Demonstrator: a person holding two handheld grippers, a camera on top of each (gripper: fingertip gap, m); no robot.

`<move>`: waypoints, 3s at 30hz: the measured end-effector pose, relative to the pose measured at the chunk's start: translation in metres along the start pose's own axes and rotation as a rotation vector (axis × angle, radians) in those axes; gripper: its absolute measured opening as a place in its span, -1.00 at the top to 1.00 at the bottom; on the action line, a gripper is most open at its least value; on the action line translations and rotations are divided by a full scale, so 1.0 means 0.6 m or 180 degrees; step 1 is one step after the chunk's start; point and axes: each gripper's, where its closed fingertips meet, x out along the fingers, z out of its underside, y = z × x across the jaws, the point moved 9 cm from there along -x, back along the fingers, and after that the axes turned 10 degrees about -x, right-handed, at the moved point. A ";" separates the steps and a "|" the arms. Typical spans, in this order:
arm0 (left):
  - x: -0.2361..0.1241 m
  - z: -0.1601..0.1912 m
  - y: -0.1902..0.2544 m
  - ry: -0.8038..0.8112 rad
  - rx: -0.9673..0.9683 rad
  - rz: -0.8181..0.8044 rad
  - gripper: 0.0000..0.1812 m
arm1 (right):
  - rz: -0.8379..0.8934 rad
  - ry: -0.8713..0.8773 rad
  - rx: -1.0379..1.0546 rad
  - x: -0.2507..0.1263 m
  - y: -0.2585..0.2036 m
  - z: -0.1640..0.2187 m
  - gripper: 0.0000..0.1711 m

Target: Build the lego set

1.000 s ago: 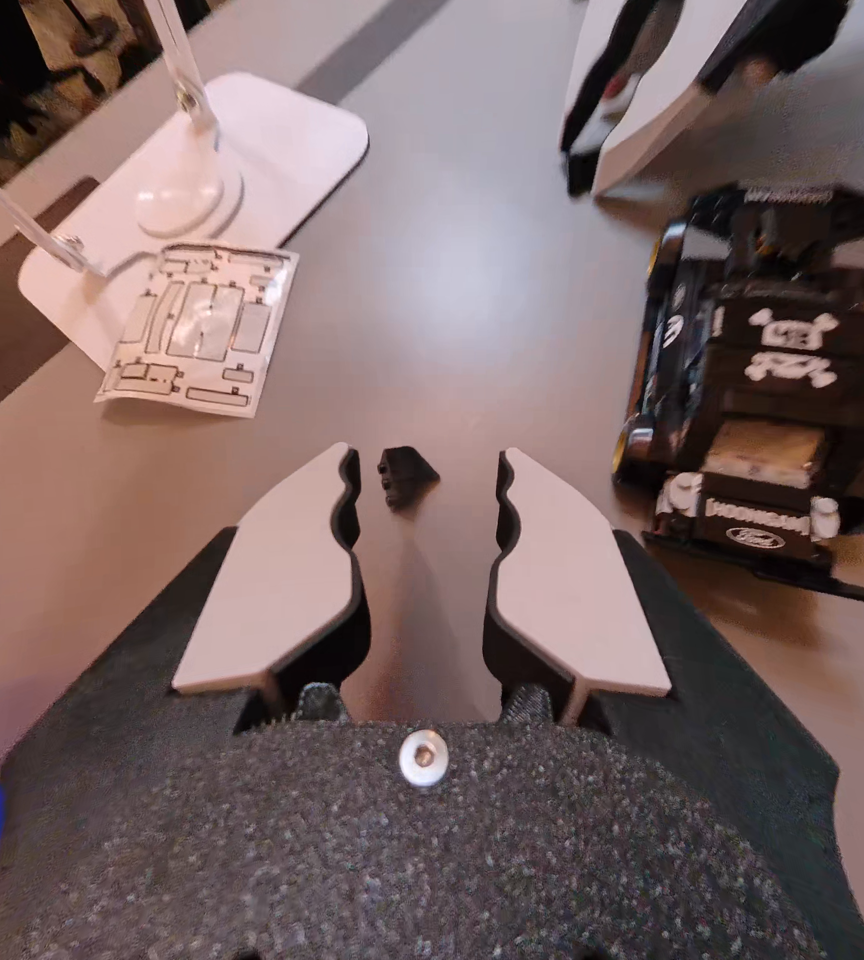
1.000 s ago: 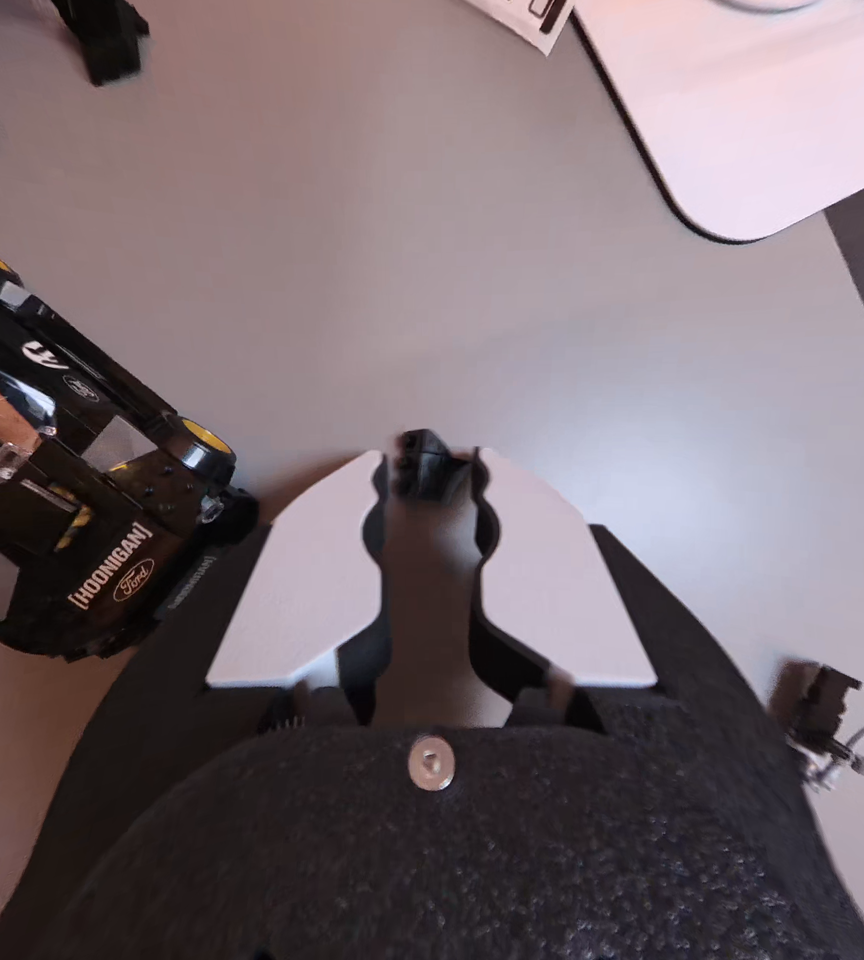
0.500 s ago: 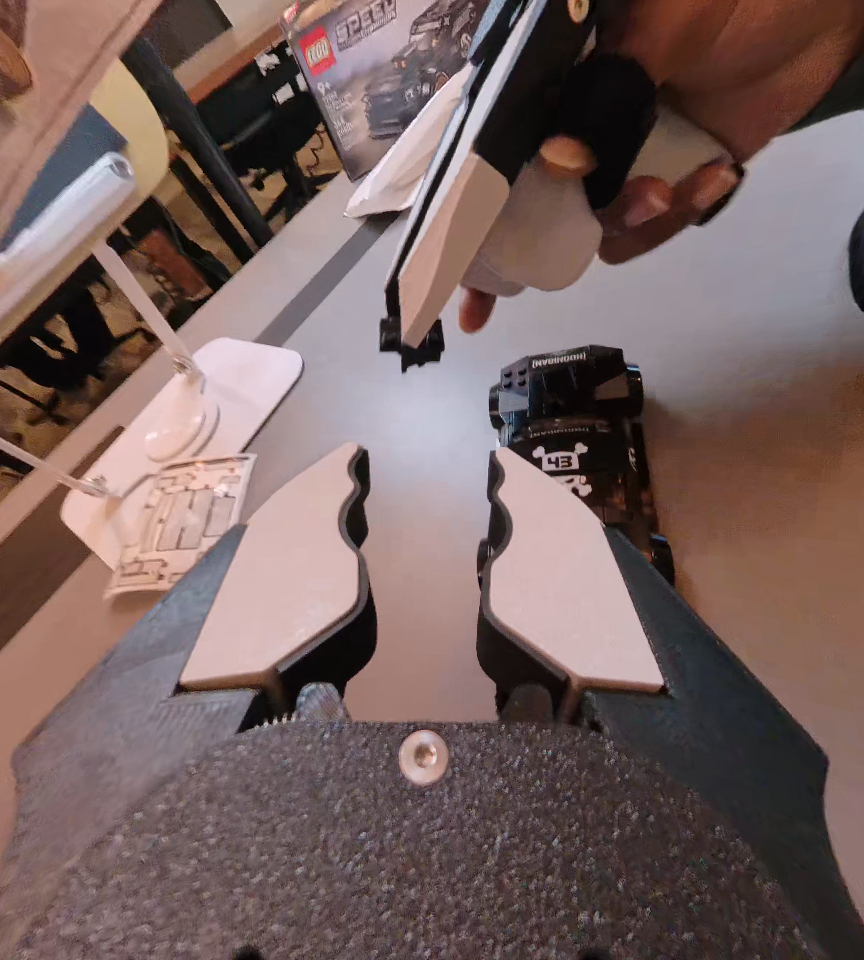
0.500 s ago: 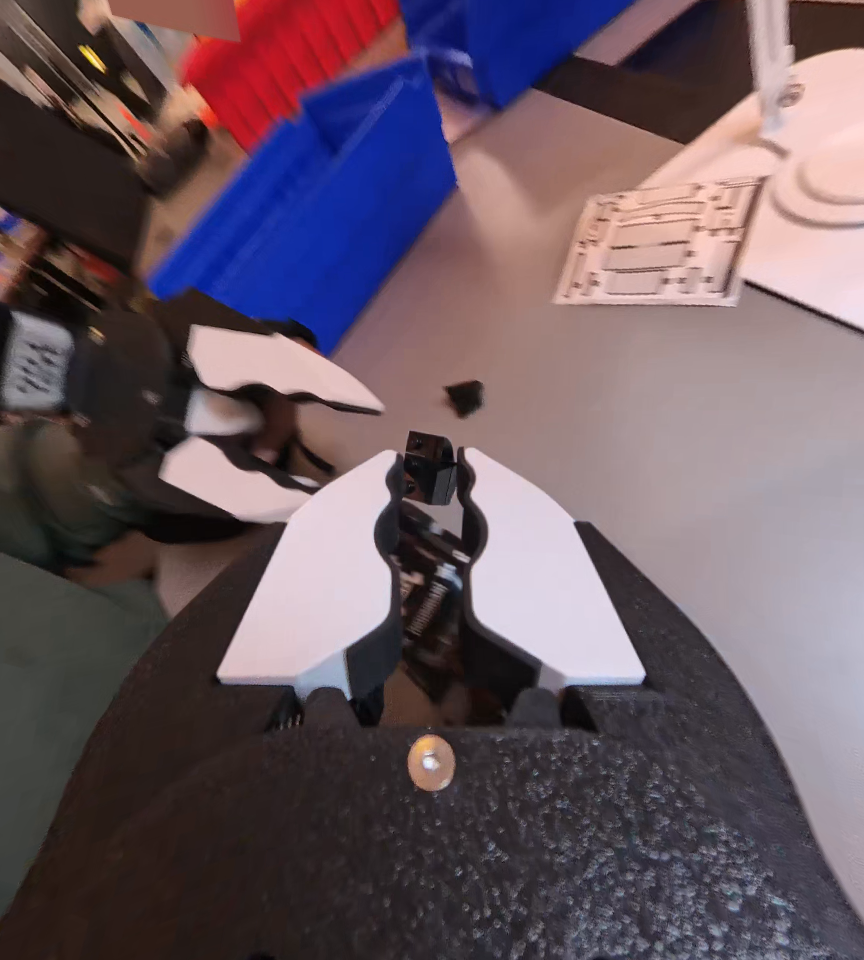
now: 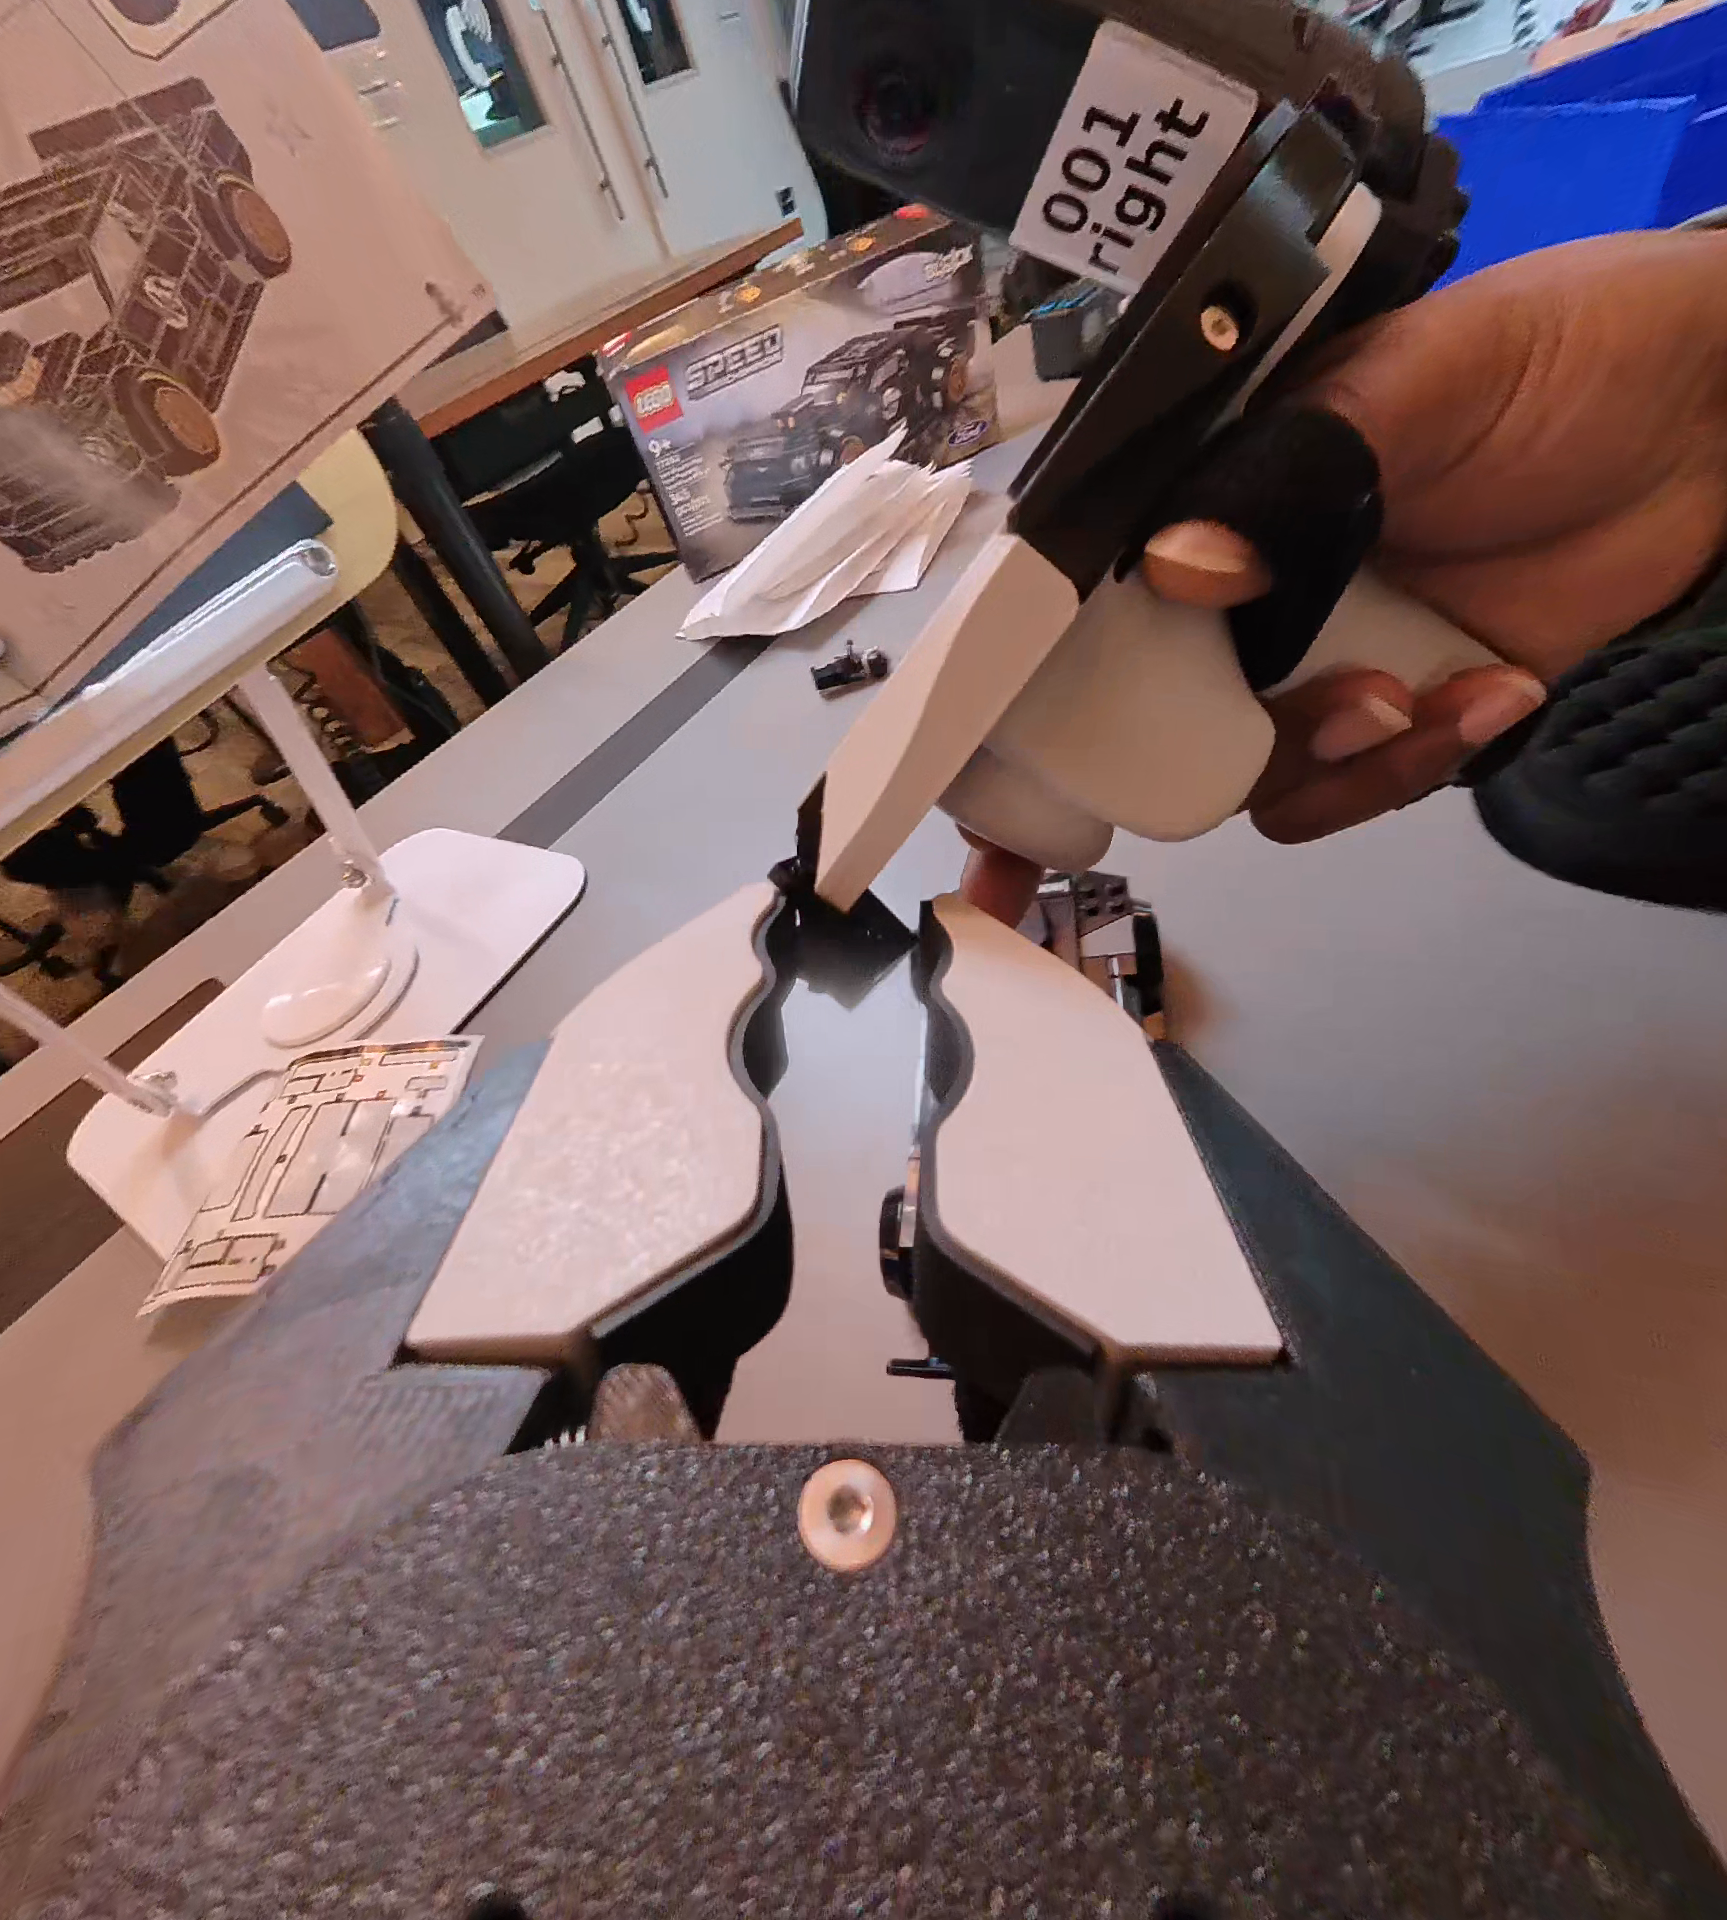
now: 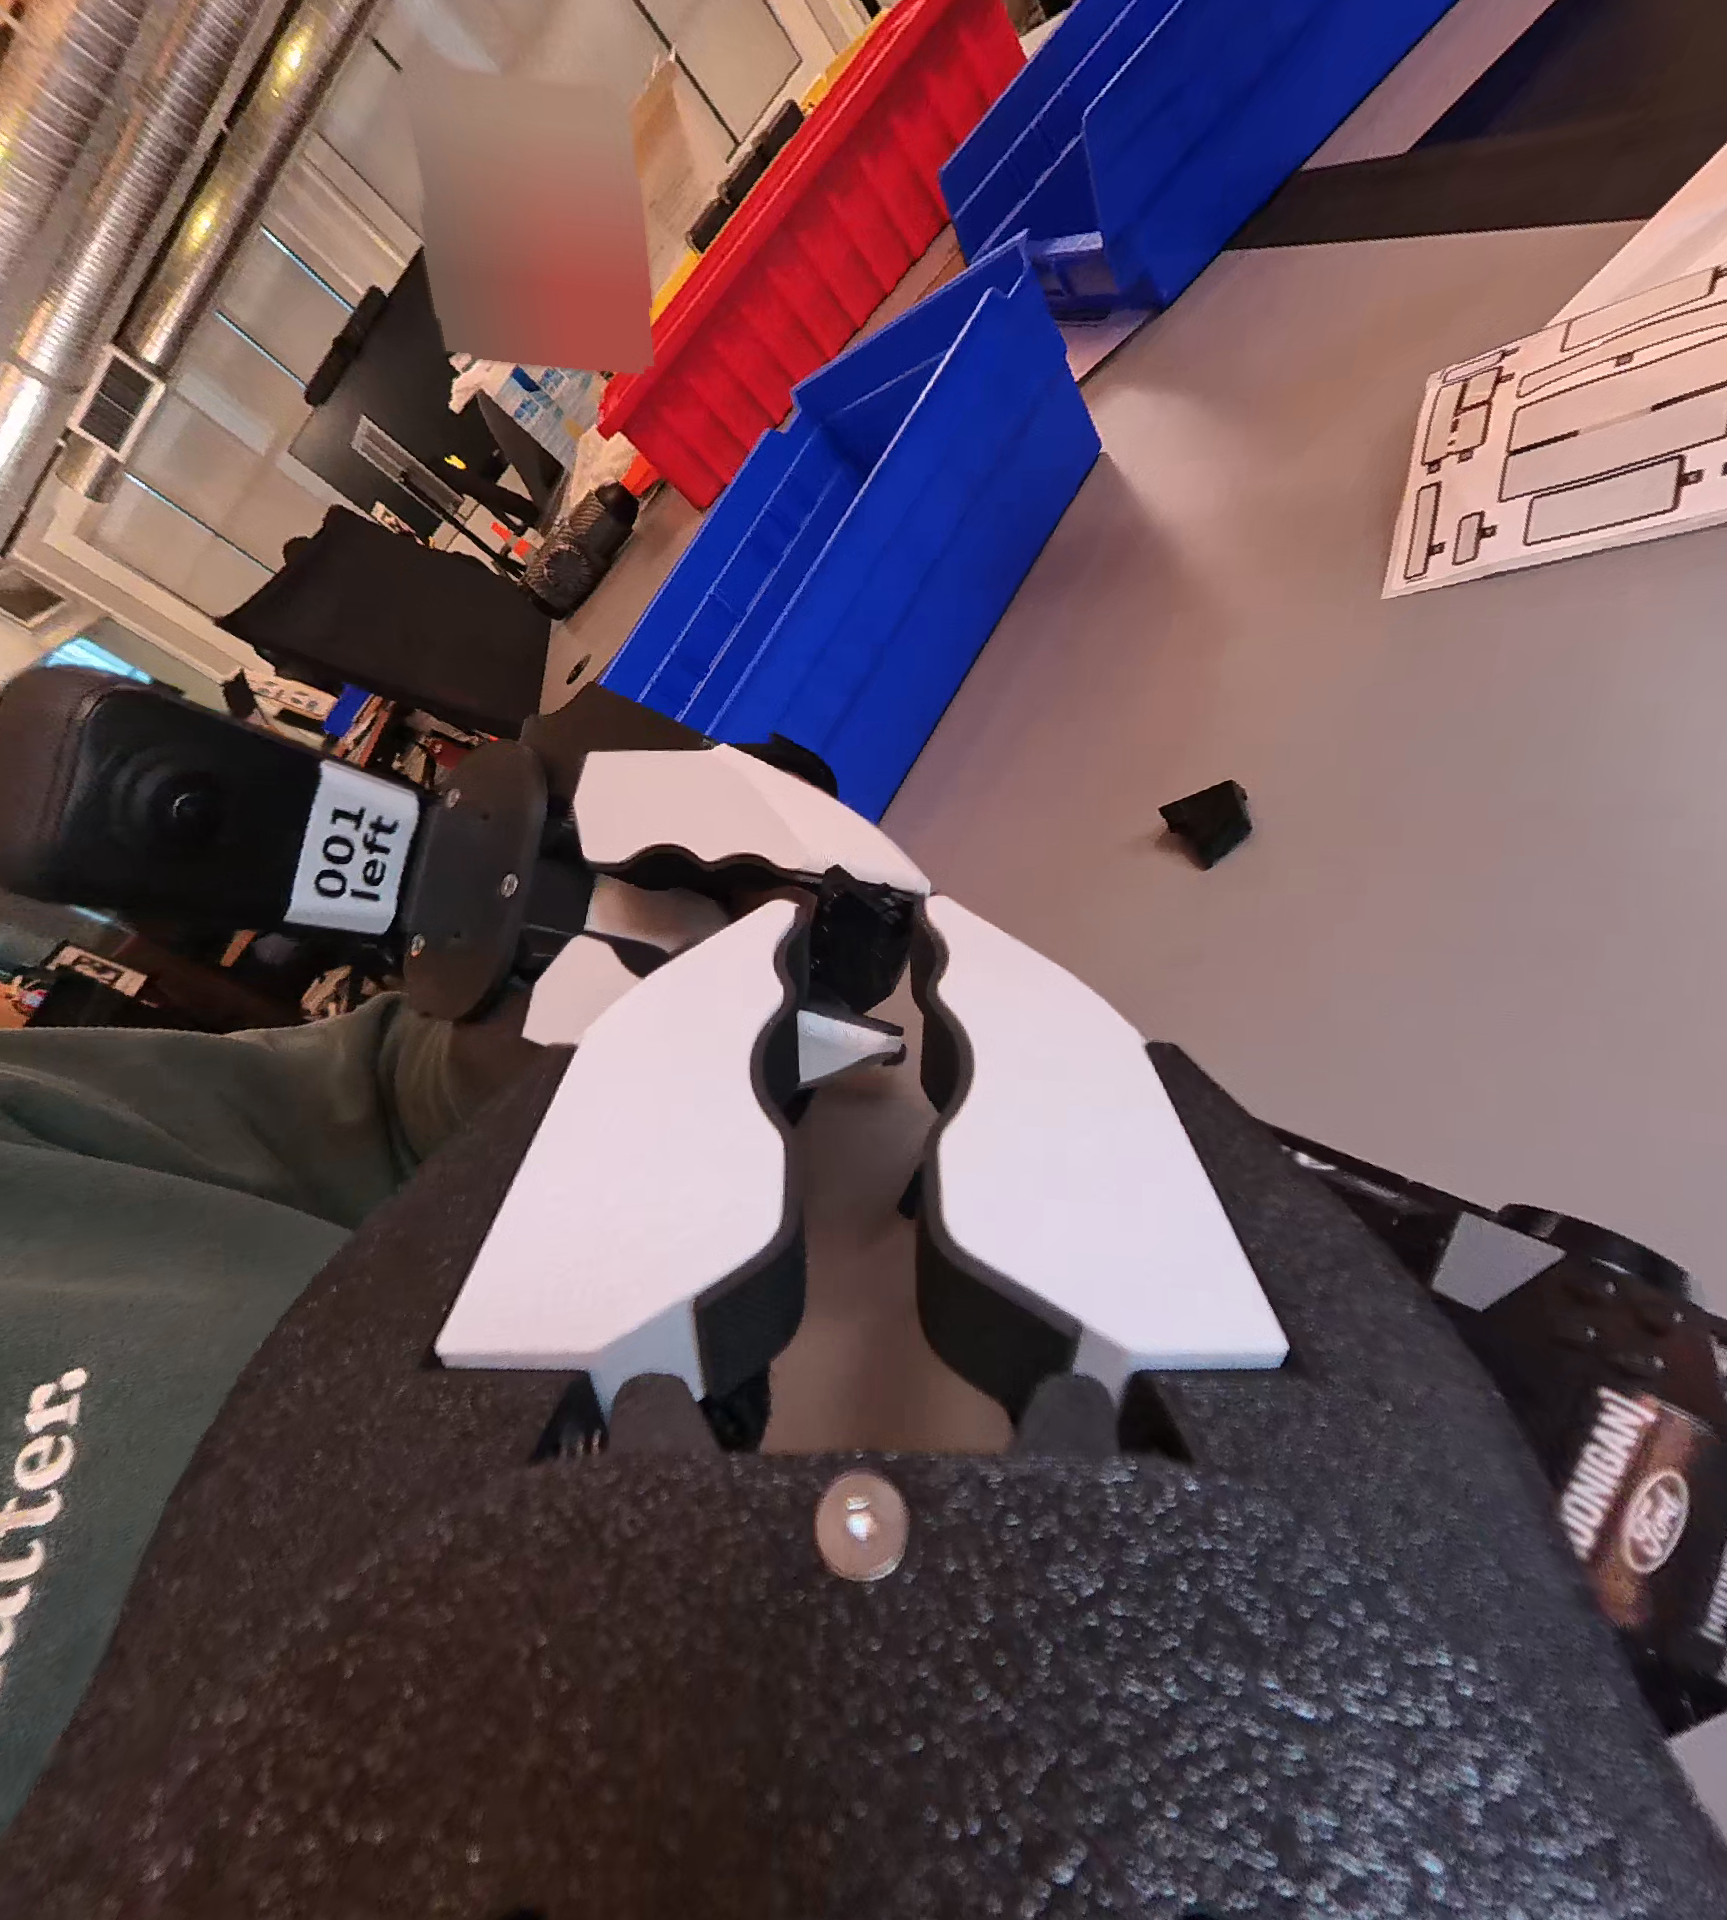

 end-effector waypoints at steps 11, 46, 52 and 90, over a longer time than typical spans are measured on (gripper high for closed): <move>-0.032 0.009 -0.061 0.0677 -0.2747 0.2725 0.76 | 0.0068 0.0167 -0.2992 -0.048 -0.063 0.003 0.62; -0.044 0.056 0.017 -0.0644 -0.1791 0.1055 0.66 | 0.0992 -0.0800 -0.4274 0.024 -0.081 0.116 0.68; -0.050 0.073 0.040 -0.0946 -0.1550 0.0870 0.78 | 0.1011 -0.0931 -0.4489 0.031 -0.079 0.151 0.68; -0.030 0.098 0.064 -0.1604 0.0063 -0.0028 0.64 | 0.0928 -0.1505 -0.4868 0.053 -0.054 0.179 0.78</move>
